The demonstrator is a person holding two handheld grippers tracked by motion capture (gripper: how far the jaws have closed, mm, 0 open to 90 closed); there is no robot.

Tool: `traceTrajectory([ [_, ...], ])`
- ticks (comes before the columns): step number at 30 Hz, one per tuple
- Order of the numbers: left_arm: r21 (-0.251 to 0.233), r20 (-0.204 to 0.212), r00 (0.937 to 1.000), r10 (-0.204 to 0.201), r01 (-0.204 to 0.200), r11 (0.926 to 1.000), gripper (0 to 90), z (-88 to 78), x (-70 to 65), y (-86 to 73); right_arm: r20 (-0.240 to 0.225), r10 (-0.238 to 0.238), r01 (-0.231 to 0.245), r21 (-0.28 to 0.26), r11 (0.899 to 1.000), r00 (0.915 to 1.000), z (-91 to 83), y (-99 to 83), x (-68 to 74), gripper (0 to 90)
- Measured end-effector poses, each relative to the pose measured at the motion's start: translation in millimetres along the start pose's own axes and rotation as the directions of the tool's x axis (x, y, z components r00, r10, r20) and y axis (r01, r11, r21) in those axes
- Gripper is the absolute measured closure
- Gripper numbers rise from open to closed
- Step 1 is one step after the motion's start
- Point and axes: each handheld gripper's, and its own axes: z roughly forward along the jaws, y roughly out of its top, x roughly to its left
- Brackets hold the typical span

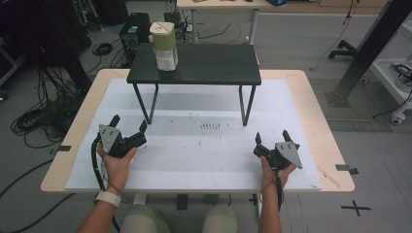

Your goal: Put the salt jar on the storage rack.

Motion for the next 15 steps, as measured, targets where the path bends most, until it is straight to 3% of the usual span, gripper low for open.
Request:
traceTrajectory([
  [15, 0.028, -0.002, 0.9997, -0.023, 0.023, 0.9993, 4.9, -2.5, 6.6, -20.5, 0.005, -0.002, 0.002, 0.000, 1.000, 1.0000, -0.1, -0.1, 0.5, 6.2],
])
